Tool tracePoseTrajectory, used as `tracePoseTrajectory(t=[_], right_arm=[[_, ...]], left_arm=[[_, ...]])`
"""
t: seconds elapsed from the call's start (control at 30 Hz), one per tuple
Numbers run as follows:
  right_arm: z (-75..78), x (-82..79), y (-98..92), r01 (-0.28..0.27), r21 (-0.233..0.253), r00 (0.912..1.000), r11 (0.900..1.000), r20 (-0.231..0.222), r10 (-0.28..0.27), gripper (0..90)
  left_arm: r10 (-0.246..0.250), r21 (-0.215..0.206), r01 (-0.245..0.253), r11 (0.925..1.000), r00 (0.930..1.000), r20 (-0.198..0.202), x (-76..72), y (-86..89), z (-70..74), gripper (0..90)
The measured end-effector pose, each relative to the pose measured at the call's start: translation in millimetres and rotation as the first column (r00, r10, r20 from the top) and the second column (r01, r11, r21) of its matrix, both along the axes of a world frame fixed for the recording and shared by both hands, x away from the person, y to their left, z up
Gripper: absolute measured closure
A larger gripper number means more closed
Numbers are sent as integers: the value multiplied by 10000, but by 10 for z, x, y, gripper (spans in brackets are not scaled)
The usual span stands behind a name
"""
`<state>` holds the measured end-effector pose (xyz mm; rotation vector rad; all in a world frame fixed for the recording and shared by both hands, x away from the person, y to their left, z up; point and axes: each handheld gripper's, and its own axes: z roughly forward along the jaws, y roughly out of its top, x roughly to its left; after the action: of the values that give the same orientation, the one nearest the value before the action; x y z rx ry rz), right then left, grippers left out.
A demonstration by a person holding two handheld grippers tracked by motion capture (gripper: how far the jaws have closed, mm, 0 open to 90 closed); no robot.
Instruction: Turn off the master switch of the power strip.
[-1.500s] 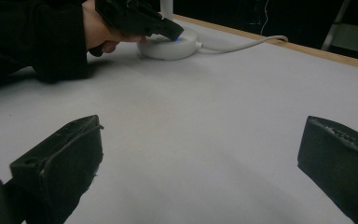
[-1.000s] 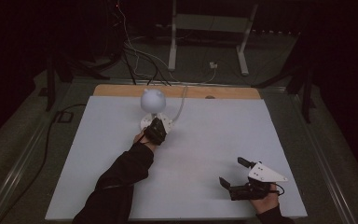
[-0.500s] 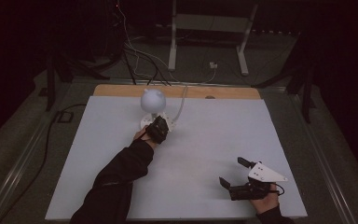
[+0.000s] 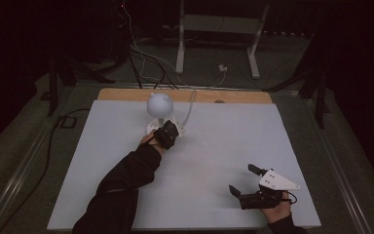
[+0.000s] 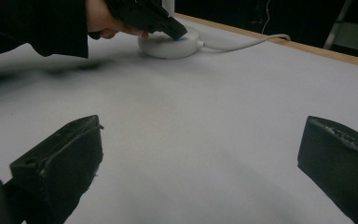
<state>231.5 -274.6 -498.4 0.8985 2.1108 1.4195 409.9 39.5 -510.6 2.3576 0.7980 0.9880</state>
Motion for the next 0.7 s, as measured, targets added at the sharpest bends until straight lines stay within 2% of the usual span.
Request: tracePoseTrajectory(t=[0.2,0.5,0.53,0.57,0.7], right_arm=[[0,0,1,-5,-5,10000,10000,7,5,0],[3,1,-6,34,-4,10000,10000,10,-34,0],[2,2,-6,37,2,10000,10000,0,-37,0],[2,3,-6,34,-5,10000,10000,-1,-34,0],[2,2,-5,39,-9,10000,10000,3,-39,0]], left_arm=[[-26,-63,27,10000,10000,84,-7,8,-8,900],[-57,-328,56,9994,10000,-31,7,37,0,900],[-40,-309,40,9995,10000,-17,8,31,1,900],[-36,-295,41,9996,9998,183,0,30,16,900],[-11,-471,20,9989,9998,202,-2,22,12,900]])
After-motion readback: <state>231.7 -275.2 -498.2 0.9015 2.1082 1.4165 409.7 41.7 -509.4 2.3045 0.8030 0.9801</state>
